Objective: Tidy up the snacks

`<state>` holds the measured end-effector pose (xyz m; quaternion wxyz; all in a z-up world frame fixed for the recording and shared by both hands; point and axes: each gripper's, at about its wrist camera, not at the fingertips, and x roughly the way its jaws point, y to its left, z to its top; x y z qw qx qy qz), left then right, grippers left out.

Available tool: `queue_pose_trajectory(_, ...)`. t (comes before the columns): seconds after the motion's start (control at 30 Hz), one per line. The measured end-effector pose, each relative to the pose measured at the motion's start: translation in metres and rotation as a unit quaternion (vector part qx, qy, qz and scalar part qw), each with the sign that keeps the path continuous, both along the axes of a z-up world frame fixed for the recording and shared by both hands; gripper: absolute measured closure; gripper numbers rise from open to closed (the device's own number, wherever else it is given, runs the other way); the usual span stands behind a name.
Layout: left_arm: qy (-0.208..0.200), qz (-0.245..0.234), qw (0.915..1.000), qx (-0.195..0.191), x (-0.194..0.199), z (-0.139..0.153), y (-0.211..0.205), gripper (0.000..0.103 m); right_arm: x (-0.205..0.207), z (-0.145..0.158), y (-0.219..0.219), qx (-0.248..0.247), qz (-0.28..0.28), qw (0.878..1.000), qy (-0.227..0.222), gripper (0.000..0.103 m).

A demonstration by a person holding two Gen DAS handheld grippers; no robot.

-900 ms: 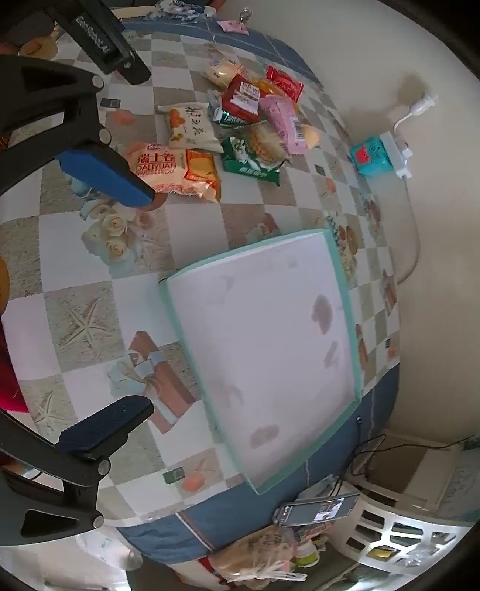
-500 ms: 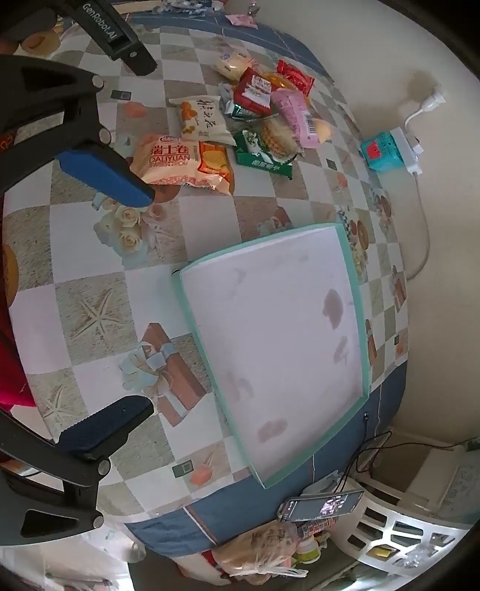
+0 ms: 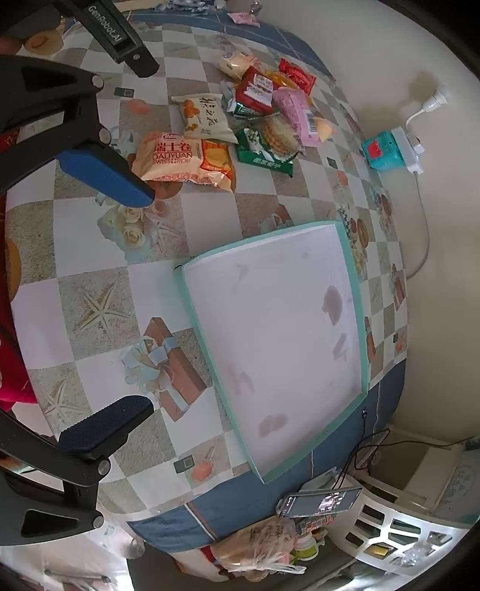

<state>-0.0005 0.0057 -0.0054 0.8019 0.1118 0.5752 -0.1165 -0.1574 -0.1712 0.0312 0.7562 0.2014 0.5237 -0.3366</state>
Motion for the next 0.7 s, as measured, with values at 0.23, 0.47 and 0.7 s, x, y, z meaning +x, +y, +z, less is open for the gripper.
queue_pose_trajectory(0.23,0.003,-0.001,1.0,0.002,0.001,-0.002,0.0,0.0,0.0,-0.006,-0.005,0.009,-0.01,1.0,0.002,0.0)
queue_pose_trajectory(0.47,0.008,0.0,1.0,0.002,0.002,-0.006,0.0,0.0,0.002,-0.013,-0.005,0.011,-0.009,1.0,0.0,0.0)
queue_pose_trajectory(0.7,0.014,0.0,0.9999,0.001,0.003,-0.01,-0.001,0.0,0.002,-0.013,-0.003,0.008,-0.006,1.0,-0.006,0.0)
